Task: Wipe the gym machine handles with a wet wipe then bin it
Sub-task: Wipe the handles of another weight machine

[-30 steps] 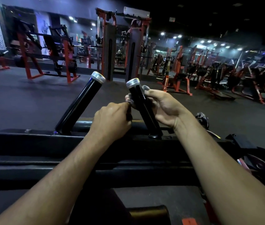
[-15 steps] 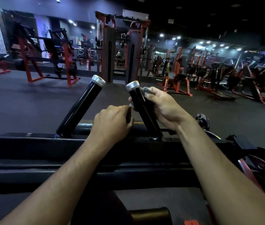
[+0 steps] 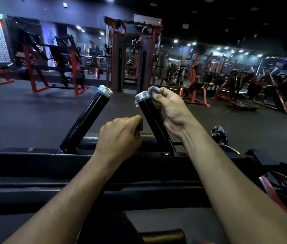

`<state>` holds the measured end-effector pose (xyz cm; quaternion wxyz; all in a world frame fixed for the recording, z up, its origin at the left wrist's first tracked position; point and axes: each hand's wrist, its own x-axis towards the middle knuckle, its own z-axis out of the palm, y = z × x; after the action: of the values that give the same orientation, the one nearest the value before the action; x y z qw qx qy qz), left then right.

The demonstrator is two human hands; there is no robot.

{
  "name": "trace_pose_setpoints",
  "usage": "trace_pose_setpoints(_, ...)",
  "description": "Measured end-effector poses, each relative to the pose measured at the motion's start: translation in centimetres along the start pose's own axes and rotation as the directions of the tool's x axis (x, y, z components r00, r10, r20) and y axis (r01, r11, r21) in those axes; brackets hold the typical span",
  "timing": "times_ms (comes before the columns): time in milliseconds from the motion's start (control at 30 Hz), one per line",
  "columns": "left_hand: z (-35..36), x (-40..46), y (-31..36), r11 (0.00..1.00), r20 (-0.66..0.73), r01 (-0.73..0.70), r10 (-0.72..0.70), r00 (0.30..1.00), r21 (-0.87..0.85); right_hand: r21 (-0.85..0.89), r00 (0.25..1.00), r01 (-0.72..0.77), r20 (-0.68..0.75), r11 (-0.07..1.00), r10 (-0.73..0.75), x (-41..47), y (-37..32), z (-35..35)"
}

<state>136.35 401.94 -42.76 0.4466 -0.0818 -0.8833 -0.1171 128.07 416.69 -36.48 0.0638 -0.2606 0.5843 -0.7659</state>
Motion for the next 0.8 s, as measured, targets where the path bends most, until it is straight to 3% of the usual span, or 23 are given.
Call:
trace_pose_setpoints(133,-0.2,0.1,0.5,1.000,0.043,0.007,-0.009,0.999,0.029,0.023,0.999,0.038,-0.014,0.999,-0.037,-0.1,0.8,-0.4)
trace_pose_setpoints(200,-0.1,0.2,0.6,0.999,0.075,-0.003,-0.001,0.997,0.051,-0.150,0.987,0.148,-0.040,0.977,-0.156,-1.2,1.2,-1.4)
trace_pose_setpoints(267,-0.2,0.1,0.5,0.998,0.112,-0.021,0.013,0.994,0.062,-0.436,0.937,0.313,-0.002,0.844,-0.349,-2.5,0.9,-2.3)
trace_pose_setpoints(333,-0.3,0.1,0.5,0.996,0.133,-0.046,0.036,0.990,0.070,-0.681,0.897,0.383,0.113,0.624,-0.427,-3.6,0.2,-3.2)
trace_pose_setpoints(400,-0.4,0.1,0.6,0.996,0.144,-0.055,0.045,0.989,0.070,-0.773,0.900,0.373,0.167,0.513,-0.403,-4.8,0.1,-4.3)
trace_pose_setpoints(567,-0.1,-0.4,1.1,0.955,0.070,-0.293,0.290,0.954,0.042,-0.712,0.960,0.255,0.106,0.655,-0.259,-7.0,1.4,-5.9)
trace_pose_setpoints(667,0.0,-0.4,0.9,0.949,0.067,-0.313,0.311,0.948,0.031,-0.741,0.974,0.210,0.104,0.638,-0.200,-7.9,1.4,-6.6)
trace_pose_setpoints(800,0.1,-0.4,0.9,0.952,0.076,-0.305,0.304,0.950,-0.001,-0.775,0.993,0.099,0.116,0.625,-0.014,-8.4,0.6,-7.5)
